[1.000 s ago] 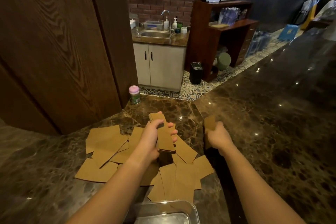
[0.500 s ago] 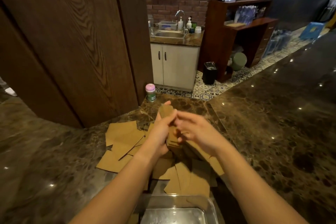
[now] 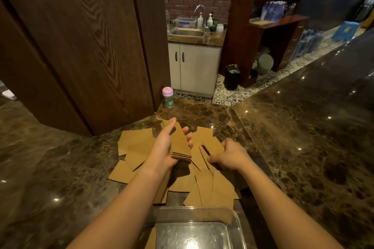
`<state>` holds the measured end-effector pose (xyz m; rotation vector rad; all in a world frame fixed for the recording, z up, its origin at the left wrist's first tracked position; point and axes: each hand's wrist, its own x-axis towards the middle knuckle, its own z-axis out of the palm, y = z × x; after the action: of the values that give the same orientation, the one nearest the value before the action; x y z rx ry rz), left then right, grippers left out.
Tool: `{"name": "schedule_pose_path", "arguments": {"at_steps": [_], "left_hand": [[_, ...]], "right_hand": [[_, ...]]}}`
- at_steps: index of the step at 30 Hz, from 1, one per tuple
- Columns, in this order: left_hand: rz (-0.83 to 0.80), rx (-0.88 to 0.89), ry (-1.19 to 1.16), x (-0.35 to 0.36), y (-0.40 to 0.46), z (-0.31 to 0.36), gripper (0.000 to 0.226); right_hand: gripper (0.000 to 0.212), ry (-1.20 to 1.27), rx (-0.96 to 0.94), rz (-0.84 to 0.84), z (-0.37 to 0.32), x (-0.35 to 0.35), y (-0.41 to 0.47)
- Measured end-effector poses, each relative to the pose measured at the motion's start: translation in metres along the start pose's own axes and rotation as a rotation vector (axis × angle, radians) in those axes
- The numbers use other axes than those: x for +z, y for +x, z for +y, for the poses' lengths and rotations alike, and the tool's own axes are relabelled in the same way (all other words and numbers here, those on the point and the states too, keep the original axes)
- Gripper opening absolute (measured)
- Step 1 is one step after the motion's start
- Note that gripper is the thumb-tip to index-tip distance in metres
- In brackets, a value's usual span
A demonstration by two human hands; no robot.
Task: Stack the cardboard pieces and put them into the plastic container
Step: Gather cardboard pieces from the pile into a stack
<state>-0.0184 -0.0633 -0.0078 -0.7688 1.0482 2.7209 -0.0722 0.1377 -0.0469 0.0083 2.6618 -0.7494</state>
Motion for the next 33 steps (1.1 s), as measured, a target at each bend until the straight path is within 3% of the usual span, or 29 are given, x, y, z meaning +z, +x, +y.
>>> {"name": "schedule_pose_path", "arguments": {"at_steps": [5, 10, 13, 17, 20, 23, 25, 28, 30, 33], "left_hand": [[-0.048, 0.006, -0.011, 0.010, -0.001, -0.007, 0.042], [-0.123, -0.092, 0.114, 0.008, -0.007, 0.003, 0.061], [-0.218, -0.187, 0.134, 0.007, -0.016, 0.005, 0.071], [-0.231, -0.171, 0.100, 0.002, -0.016, 0.014, 0.044], [-0.183, -0.105, 0.109, 0.004, -0.015, 0.018, 0.027], [-0.157, -0.058, 0.076, 0.001, -0.012, 0.021, 0.034], [-0.143, -0.030, 0.040, -0.003, -0.010, 0.023, 0.039], [-0.142, -0.016, 0.018, -0.007, -0.008, 0.023, 0.041], [-0.139, -0.019, 0.003, -0.007, -0.006, 0.021, 0.042], [-0.146, -0.031, -0.022, -0.006, -0.006, 0.019, 0.041]], "right_hand": [[0.074, 0.185, -0.366, 0.145, -0.014, -0.031, -0.021], [0.070, -0.154, -0.884, -0.023, -0.048, -0.055, -0.047], [0.075, -0.353, -1.006, -0.042, -0.068, -0.049, -0.054], [0.079, -0.286, -1.056, -0.110, -0.077, -0.036, -0.051], [0.081, 0.039, -0.962, -0.153, -0.078, -0.031, -0.050], [0.059, 0.336, -0.708, 0.101, -0.067, -0.026, -0.039], [0.051, 0.139, -0.429, 0.213, -0.055, -0.022, -0.025], [0.090, -0.262, -0.088, 0.010, -0.032, -0.006, -0.012], [0.094, -0.259, -0.021, -0.088, -0.023, 0.003, -0.010], [0.087, -0.239, 0.022, -0.072, -0.014, 0.009, -0.006]]}}
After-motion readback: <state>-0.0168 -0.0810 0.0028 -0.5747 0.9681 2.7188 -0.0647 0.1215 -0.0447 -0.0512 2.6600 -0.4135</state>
